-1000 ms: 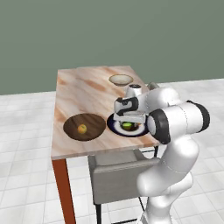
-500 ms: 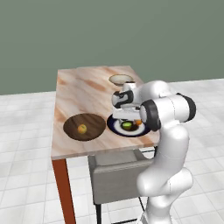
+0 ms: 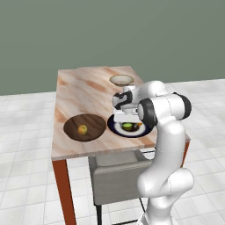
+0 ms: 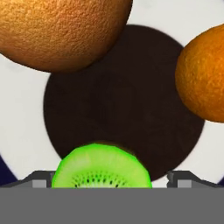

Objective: Take the fruits from the plate on the dining counter and place two fruits in each bowl.

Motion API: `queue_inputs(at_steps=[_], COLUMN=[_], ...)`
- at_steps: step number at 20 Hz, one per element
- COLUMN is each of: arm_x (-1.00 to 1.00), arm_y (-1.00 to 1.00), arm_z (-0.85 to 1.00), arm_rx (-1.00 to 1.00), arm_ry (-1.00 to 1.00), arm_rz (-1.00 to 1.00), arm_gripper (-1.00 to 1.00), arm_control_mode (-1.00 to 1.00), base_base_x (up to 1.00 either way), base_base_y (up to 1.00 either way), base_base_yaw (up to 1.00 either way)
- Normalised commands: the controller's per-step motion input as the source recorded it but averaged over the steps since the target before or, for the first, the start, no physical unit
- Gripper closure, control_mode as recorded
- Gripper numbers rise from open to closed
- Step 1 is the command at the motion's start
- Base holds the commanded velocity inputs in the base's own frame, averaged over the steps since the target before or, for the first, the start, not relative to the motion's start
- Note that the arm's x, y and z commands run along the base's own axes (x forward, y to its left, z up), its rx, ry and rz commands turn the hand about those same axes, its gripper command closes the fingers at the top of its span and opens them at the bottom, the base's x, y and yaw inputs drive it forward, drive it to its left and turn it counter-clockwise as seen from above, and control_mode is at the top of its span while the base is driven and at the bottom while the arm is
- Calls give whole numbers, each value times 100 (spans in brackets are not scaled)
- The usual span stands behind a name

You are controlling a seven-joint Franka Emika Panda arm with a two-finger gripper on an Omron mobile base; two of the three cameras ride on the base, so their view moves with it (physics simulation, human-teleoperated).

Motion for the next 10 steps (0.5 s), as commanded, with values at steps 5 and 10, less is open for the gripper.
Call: queue_inputs(at_steps=[5, 10], arm_x=[-4, 0], arm_y=[3, 0], arm_z=[-5, -21], arm_rx=[0, 0], arm_ry=[6, 5], arm_rz=[0, 0], arm_gripper=[-100, -100], arm_control_mode=[-100, -100], base_base_x=[0, 0], base_base_y=[0, 0], base_base_yaw=[0, 0])
